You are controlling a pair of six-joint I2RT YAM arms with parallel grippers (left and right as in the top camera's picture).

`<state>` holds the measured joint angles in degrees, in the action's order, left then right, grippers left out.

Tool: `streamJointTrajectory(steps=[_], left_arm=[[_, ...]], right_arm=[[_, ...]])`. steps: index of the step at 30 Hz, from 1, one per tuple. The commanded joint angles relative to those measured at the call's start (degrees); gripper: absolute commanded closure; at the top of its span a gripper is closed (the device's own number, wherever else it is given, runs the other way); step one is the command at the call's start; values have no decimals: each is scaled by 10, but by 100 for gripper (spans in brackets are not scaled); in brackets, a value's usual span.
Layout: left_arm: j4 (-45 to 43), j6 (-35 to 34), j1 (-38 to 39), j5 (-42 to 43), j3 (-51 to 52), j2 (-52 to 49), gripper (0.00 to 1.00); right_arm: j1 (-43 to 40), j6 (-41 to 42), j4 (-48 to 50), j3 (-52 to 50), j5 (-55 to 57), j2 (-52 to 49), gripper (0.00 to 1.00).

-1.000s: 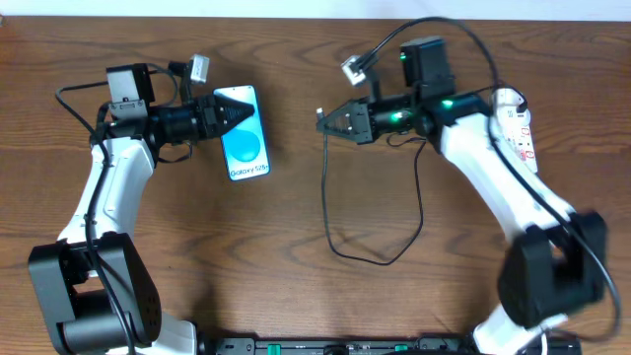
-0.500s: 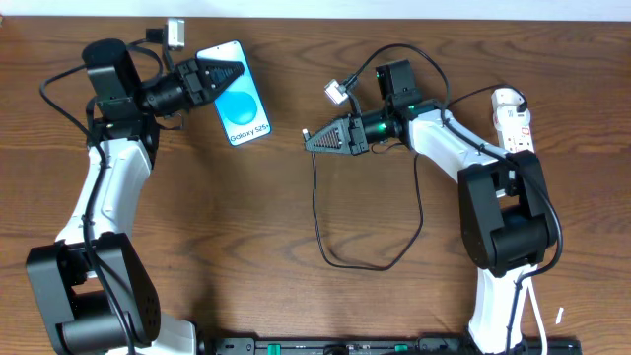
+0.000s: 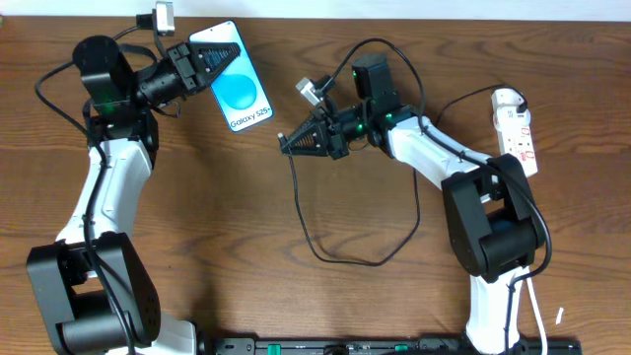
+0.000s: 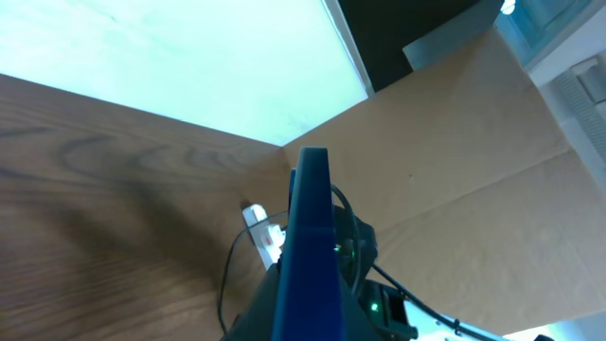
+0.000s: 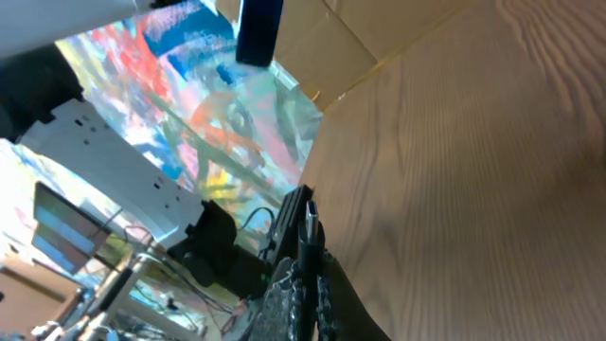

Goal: Plug charger to phone and switch on socket
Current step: 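Align the connector with the phone's bottom port, left gripper holding phone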

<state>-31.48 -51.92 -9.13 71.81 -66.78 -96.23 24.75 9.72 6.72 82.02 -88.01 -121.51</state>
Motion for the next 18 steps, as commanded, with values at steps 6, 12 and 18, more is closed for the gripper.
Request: streamJointTrajectory(steps=[6, 12, 18], left_arm=[[-10, -20, 17, -28, -9, 11, 93], [-36, -20, 31, -39, -9, 11, 93], [-40, -20, 30, -40, -9, 11, 93]], right_arm=[[15, 166, 129, 4, 26, -3, 99], [27, 237, 224, 4, 37, -3, 99], [28, 242, 231, 4, 35, -3, 99]])
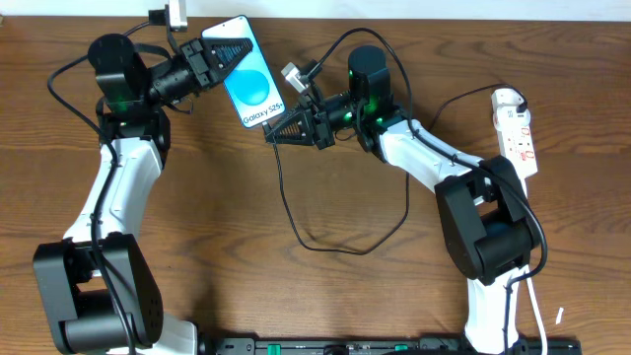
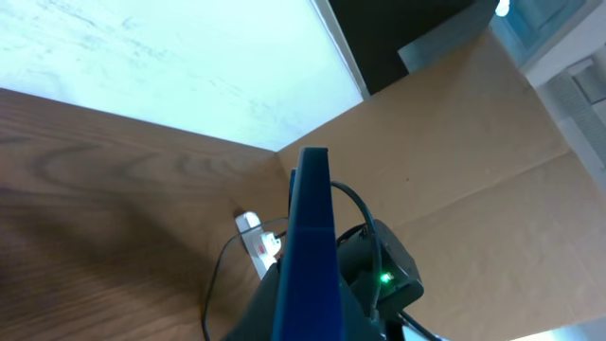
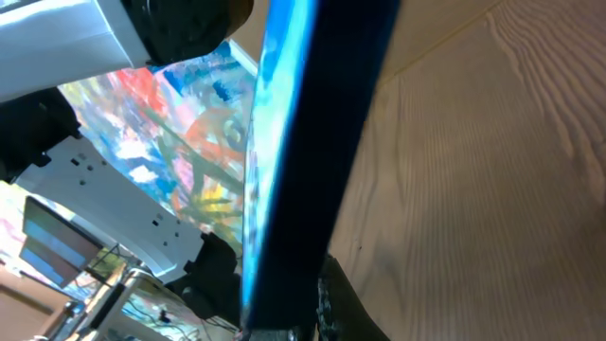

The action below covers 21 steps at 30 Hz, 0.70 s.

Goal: Plug charger to phone and switch on socket
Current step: 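Align the connector with the phone's bottom port, left gripper holding phone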

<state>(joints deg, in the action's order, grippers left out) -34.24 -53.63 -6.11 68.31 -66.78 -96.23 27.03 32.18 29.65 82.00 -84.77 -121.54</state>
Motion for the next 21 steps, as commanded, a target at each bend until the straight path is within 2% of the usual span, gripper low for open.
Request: streamJointTrajectory(steps=[1, 21], left_arm=[[-18, -3, 0, -5, -9, 11, 93], [-32, -6, -25, 0, -9, 11, 92]], right_arm=[[5, 17, 2, 4, 2, -3, 99], [5, 14, 14, 4, -34, -3, 99]])
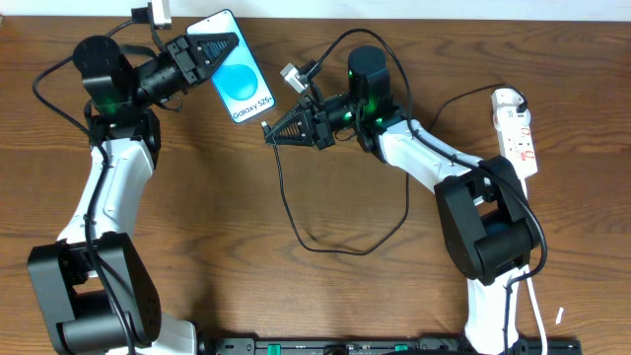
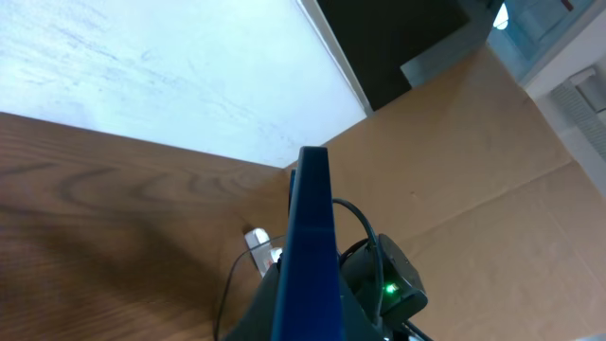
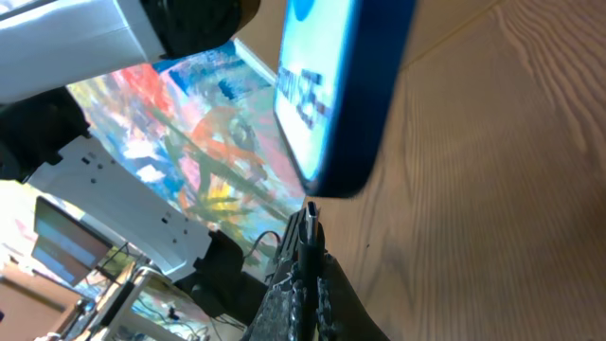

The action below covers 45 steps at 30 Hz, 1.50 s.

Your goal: Plug charger to phone and switch on socket

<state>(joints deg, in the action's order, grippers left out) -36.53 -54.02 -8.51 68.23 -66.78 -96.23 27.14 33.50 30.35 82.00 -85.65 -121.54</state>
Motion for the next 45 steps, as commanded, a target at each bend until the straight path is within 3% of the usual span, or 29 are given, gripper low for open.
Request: streamJointTrajectory(steps=[1, 19, 26, 45], left_arm=[[-9, -2, -1, 1, -9, 11, 93], [-3, 19, 0, 21, -9, 10, 93], [46, 51, 2, 21, -9, 10, 93], [45, 29, 12, 21, -9, 10, 93]], right_arm=[[5, 1, 8, 4, -28, -3, 99], [7, 3, 26, 4, -37, -3, 99], [11, 3, 32, 4, -37, -3, 99], [10, 23, 33, 4, 1, -3, 99]])
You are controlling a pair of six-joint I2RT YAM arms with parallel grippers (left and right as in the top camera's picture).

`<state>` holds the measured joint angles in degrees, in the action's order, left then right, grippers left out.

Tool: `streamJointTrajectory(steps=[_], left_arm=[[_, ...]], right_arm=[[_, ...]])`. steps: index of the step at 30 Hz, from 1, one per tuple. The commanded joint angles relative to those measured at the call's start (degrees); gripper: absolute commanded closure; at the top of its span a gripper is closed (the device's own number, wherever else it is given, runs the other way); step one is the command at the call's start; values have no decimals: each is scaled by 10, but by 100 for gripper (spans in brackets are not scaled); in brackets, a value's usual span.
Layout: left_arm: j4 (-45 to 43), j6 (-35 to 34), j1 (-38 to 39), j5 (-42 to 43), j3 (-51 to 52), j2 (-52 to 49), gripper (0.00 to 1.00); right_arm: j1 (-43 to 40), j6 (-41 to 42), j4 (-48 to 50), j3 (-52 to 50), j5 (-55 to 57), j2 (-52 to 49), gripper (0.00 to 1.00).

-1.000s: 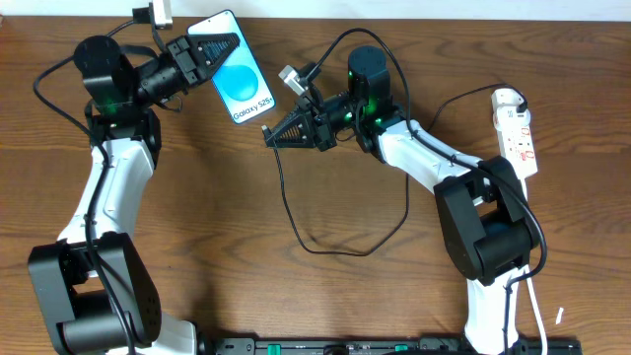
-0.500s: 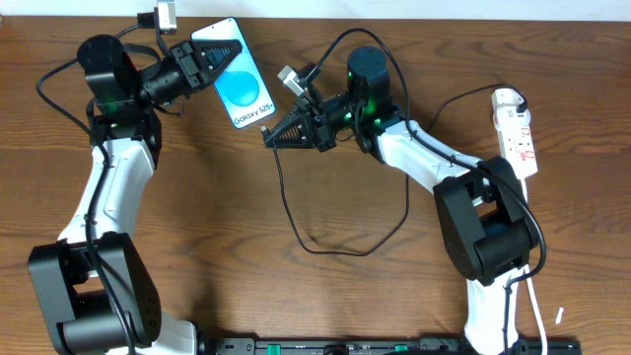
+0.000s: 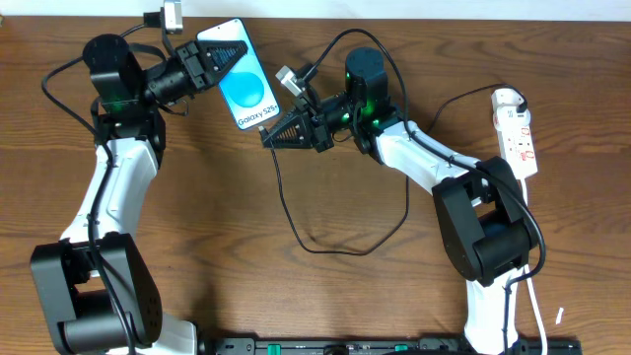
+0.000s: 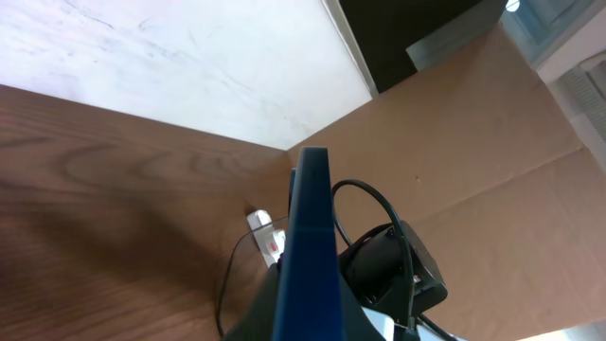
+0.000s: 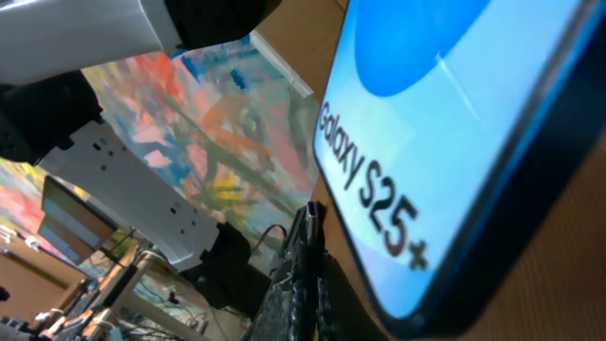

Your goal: Plug charger to phone and switch on socket

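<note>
My left gripper (image 3: 209,61) is shut on a blue phone (image 3: 243,85) held above the table's far left, its lit screen reading "Galaxy S25+". Seen from the left wrist, the phone (image 4: 310,246) shows edge-on between the jaws. My right gripper (image 3: 268,138) is shut on the black charger plug (image 5: 309,220), whose tip sits just below the phone's lower end. The phone (image 5: 454,161) fills the right wrist view, close beside the plug. The black cable (image 3: 296,212) loops down over the table. The white socket strip (image 3: 517,128) lies at the far right.
The brown wooden table (image 3: 246,286) carries only the cable loop and the socket strip. A cardboard wall (image 4: 473,161) stands behind the table. A black rail (image 3: 345,345) runs along the near edge between the arm bases.
The phone has shifted slightly right and toward the plug. The plug tip now sits nearly against the phone's lower end, and the phone looms much larger in the right wrist view.
At first the phone and plug were held well apart, the right gripper near mid-table. Then the right gripper stood close under the phone. The phone then stood a little further left, and now the two ends are close together again.
</note>
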<state>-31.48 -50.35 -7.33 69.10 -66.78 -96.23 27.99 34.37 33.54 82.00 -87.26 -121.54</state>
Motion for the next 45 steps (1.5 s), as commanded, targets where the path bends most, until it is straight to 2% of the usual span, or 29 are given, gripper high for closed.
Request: streamJointTrajectory(steps=[1, 45], left_arm=[[-5, -8, 0, 12, -9, 10, 93], [-5, -9, 0, 20, -9, 10, 92]], right_arm=[[2, 14, 1, 4, 18, -3, 99], [-14, 35, 1, 4, 40, -3, 99]])
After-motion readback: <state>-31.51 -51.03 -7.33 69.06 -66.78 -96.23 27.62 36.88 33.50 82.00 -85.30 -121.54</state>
